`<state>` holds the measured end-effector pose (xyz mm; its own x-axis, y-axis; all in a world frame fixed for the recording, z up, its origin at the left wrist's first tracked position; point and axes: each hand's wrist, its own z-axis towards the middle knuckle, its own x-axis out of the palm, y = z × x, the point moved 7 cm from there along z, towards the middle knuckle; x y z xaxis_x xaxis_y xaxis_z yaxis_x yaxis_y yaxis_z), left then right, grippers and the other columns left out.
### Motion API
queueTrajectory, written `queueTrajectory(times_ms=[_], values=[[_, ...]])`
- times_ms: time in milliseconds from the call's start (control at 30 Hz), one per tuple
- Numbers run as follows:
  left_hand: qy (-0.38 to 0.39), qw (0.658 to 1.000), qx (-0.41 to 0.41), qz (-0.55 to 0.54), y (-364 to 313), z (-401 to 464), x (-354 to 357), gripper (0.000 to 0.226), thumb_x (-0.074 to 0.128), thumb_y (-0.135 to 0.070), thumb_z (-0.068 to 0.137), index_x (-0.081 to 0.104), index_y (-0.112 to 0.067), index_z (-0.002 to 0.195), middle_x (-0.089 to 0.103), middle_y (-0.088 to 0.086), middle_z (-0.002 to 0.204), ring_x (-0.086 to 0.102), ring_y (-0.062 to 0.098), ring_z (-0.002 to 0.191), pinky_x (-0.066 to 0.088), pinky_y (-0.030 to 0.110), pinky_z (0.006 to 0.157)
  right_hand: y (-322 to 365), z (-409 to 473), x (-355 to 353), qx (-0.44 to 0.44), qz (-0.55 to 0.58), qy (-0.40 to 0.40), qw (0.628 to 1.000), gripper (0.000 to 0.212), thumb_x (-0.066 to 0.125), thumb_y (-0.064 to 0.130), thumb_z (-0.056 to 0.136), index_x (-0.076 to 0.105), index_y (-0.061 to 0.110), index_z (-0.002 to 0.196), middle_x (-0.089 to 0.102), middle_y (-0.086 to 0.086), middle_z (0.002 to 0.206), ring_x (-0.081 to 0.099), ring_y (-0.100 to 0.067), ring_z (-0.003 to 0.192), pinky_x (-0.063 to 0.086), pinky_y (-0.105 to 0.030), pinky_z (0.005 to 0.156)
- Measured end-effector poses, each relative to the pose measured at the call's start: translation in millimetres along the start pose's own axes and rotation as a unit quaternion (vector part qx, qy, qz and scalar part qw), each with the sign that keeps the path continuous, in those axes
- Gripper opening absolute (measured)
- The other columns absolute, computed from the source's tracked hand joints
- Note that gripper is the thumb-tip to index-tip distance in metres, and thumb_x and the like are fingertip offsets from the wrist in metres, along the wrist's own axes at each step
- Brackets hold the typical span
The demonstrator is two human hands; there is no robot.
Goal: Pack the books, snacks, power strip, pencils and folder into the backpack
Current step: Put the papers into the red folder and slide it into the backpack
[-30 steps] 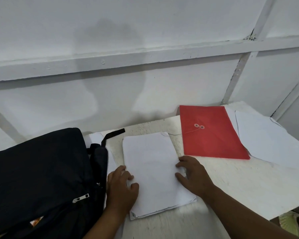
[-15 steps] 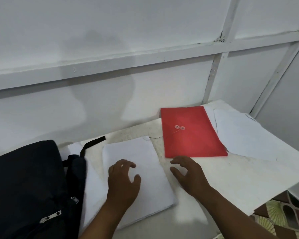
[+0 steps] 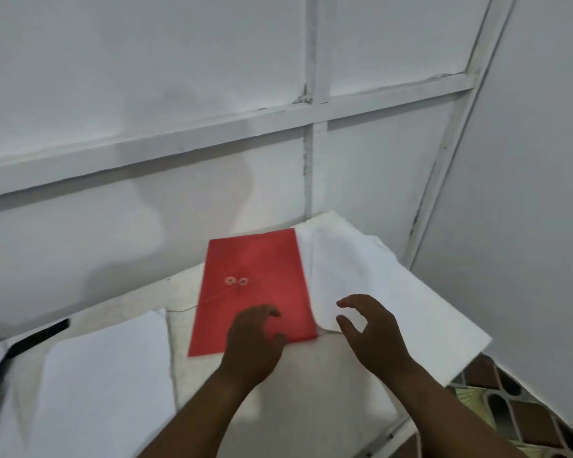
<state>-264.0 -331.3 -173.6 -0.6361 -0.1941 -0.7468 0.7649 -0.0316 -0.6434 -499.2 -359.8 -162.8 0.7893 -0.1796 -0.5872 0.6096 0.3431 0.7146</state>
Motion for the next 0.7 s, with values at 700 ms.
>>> queueTrajectory(times_ms=[700], values=[[0.024,0.989,-0.066,-0.129,-60,53,73,0.018,0.065,-0.015,0.094,0.069,-0.022,0.077,0.066,-0.004,0.073,0.059,0.005,0.066,0.05,0.022,0.064,-130,43,-57,0.395,0.104,0.004,0.913,0.082,0.084,0.034,0.076,0.044,0.008,0.142,0.061,-0.013,0.129,0.059,-0.024,0.108,0.046,-0.034,0.094]])
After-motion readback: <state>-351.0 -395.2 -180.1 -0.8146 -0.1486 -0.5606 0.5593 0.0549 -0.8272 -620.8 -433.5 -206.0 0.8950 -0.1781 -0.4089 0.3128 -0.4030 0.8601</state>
